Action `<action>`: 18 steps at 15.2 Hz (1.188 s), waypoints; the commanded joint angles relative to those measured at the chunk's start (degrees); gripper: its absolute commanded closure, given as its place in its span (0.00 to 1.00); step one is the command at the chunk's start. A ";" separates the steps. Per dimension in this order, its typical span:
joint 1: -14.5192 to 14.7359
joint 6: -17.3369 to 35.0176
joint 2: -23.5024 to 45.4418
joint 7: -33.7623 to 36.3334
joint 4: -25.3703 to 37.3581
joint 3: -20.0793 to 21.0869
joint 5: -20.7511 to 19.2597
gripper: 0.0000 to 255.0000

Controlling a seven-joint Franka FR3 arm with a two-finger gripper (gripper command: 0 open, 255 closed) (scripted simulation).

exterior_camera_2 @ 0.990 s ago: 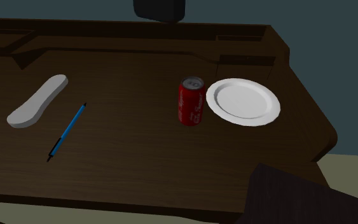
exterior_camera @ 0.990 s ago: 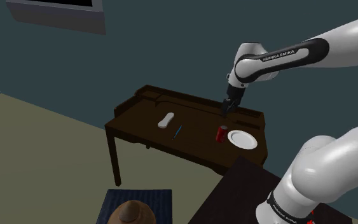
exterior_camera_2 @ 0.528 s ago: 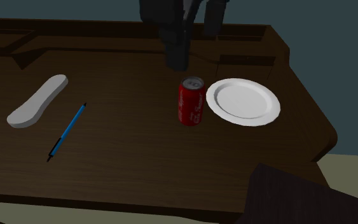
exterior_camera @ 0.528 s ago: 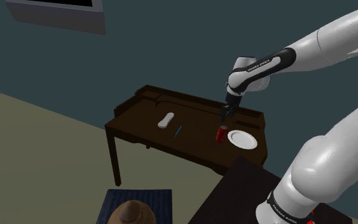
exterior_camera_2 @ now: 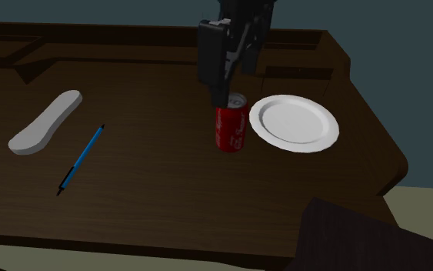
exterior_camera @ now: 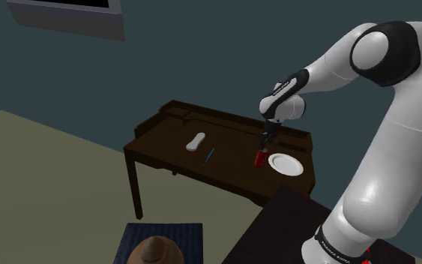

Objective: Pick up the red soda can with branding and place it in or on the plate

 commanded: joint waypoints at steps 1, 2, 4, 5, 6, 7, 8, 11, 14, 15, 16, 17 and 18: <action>-1.48 2.23 5.49 -5.04 2.54 0.14 4.91 0.00; -2.49 2.98 7.96 -7.04 3.92 0.71 7.07 0.00; -4.86 4.22 12.75 -10.65 6.92 2.21 10.95 0.00; -5.55 4.47 13.80 -11.35 7.65 2.69 11.67 0.00; -5.92 5.05 14.53 -11.80 7.73 3.17 12.32 0.00; -6.26 5.63 15.27 -12.27 7.82 3.63 12.99 0.00; -6.60 6.19 16.02 -12.74 7.93 4.09 13.66 0.00; -7.66 7.85 18.27 -14.13 8.34 5.51 15.63 0.00; -8.26 8.70 19.45 -14.83 8.60 6.31 16.60 0.00; -8.26 8.70 19.45 -14.83 8.60 6.31 16.60 0.00; -8.26 8.70 19.45 -14.83 8.60 6.31 16.60 0.00; -8.26 8.70 19.45 -14.83 8.60 6.31 16.60 0.00; -8.26 8.70 19.45 -14.83 8.60 6.31 16.60 0.00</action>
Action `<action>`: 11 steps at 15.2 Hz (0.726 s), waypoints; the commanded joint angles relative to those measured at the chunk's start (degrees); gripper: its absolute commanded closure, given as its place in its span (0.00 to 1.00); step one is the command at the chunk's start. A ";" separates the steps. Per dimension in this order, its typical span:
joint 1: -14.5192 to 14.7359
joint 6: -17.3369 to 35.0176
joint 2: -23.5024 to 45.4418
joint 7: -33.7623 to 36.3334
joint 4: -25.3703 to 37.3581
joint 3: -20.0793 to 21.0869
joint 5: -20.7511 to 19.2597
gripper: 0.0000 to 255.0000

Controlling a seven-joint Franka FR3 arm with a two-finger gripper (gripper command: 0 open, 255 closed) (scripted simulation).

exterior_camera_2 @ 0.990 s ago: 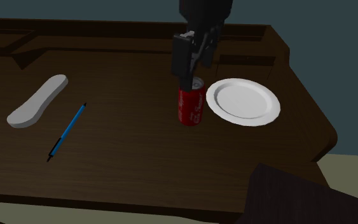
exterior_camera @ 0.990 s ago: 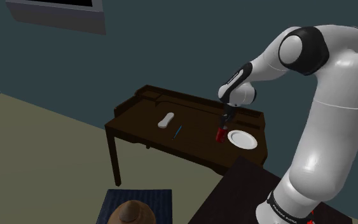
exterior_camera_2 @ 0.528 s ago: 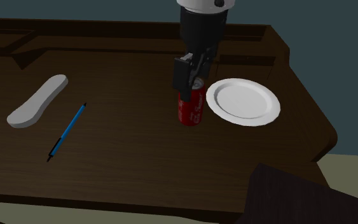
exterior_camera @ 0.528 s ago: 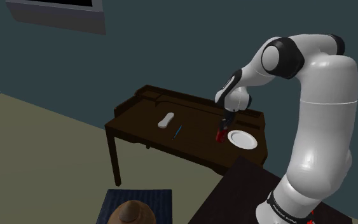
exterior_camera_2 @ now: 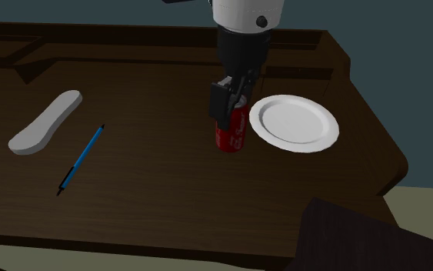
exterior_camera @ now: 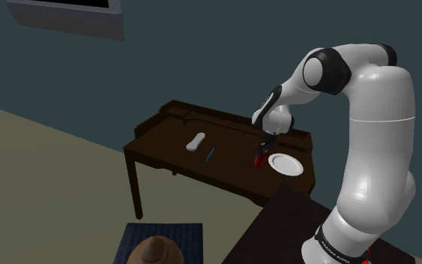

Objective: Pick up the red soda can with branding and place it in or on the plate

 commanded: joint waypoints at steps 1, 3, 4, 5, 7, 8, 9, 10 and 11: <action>-0.02 0.02 0.01 -0.02 -0.01 0.01 0.02 0.00; -0.01 0.01 0.01 -0.01 0.00 0.01 0.01 1.00; -0.01 0.01 0.01 -0.01 0.00 0.01 0.01 1.00; -0.01 0.01 0.01 -0.01 0.00 0.01 0.01 1.00; -0.01 0.01 0.00 -0.01 0.00 0.01 0.01 1.00; -0.01 0.01 0.00 -0.01 0.00 0.00 0.01 1.00; -0.01 0.01 0.00 -0.01 0.00 0.00 0.01 1.00; -0.01 0.01 0.00 -0.01 -0.01 0.00 0.01 1.00; 0.00 0.01 0.00 -0.01 -0.01 0.00 0.01 1.00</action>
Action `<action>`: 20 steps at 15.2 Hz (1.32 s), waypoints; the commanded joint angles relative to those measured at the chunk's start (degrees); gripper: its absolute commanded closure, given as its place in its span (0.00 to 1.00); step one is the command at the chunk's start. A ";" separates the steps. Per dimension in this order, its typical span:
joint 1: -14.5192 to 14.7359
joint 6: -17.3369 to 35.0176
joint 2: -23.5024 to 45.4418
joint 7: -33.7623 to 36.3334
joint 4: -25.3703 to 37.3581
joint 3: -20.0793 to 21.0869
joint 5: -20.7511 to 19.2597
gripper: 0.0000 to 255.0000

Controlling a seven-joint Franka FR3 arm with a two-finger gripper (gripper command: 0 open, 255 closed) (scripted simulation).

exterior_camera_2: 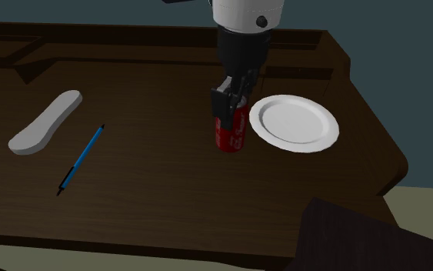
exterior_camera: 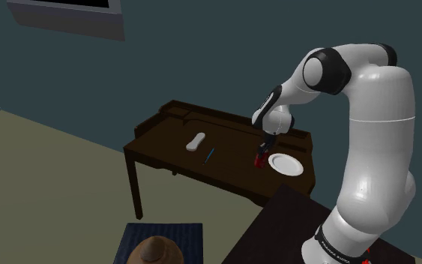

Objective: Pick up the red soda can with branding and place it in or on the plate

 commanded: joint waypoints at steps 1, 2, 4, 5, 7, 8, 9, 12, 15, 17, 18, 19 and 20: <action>-0.01 0.01 0.02 -0.02 0.00 0.01 0.01 1.00; 0.37 -0.54 -0.72 0.43 -0.14 -0.49 -0.60 1.00; 1.11 -1.67 -2.17 1.35 -0.36 -1.46 -1.86 1.00; 1.46 -2.25 -2.89 1.81 -0.45 -1.94 -2.51 1.00; 2.14 -3.41 -4.33 2.75 -0.60 -2.85 -3.82 1.00; 2.47 -4.00 -5.05 3.22 -0.65 -3.28 -4.48 1.00; 2.78 -4.59 -5.76 3.70 -0.69 -3.70 -5.15 1.00; 3.64 -6.42 -7.88 5.12 -0.71 -4.87 -7.17 1.00; 4.39 -8.30 -9.97 6.54 -0.61 -5.89 -9.17 1.00; 4.82 -9.58 -11.34 7.47 -0.47 -6.48 -10.48 1.00; 4.91 -9.90 -11.67 7.69 -0.42 -6.60 -10.80 1.00; 4.04 -10.13 -12.04 6.37 -0.58 -7.15 -10.92 1.00; 3.17 -10.39 -12.36 5.03 -0.66 -7.69 -11.01 1.00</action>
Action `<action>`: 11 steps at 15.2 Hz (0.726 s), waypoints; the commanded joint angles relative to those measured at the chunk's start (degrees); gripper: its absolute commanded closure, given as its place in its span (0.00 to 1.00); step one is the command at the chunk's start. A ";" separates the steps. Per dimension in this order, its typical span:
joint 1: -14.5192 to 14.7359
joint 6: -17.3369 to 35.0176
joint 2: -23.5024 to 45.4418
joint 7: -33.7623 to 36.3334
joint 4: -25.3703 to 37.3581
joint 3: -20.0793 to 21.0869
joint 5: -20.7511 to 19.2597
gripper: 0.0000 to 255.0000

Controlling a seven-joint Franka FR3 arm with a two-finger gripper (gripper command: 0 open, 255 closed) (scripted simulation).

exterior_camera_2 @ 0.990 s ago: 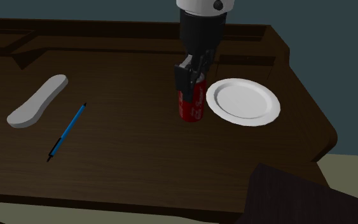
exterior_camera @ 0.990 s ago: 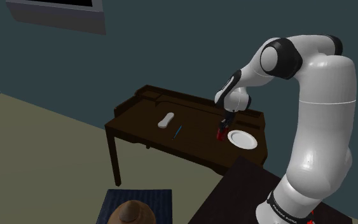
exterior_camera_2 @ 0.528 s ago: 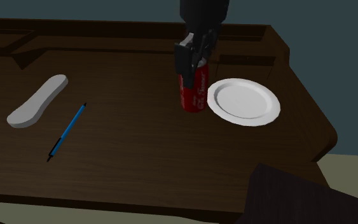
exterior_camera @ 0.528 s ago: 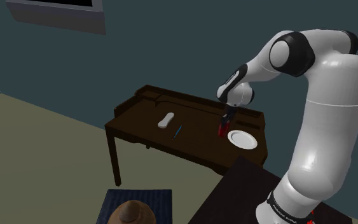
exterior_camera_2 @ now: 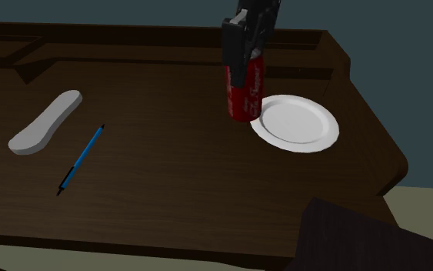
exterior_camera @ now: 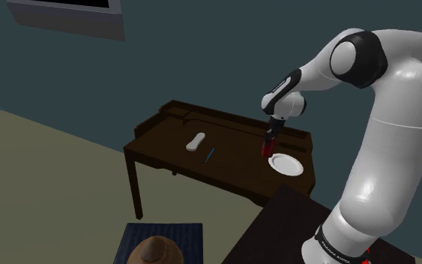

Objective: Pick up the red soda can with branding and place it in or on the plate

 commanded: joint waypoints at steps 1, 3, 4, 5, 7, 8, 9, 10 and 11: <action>-1.58 -0.85 -0.65 -2.39 0.18 -1.09 -0.32 1.00; -3.35 -1.49 -1.02 -5.17 0.35 -2.18 -0.35 1.00; -4.25 -1.85 -1.13 -6.60 0.54 -2.71 -0.31 1.00; -5.16 -2.23 -1.17 -8.04 0.80 -3.23 -0.24 1.00; -7.04 -3.07 -1.10 -10.98 1.52 -4.22 0.01 1.00; -7.99 -3.53 -0.97 -12.48 1.98 -4.69 0.20 1.00; -8.97 -4.01 -0.79 -13.99 2.51 -5.14 0.43 1.00; -9.95 -4.52 -0.54 -15.52 3.11 -5.58 0.70 1.00; -10.97 -5.05 -0.24 -17.05 3.77 -5.97 1.00 1.00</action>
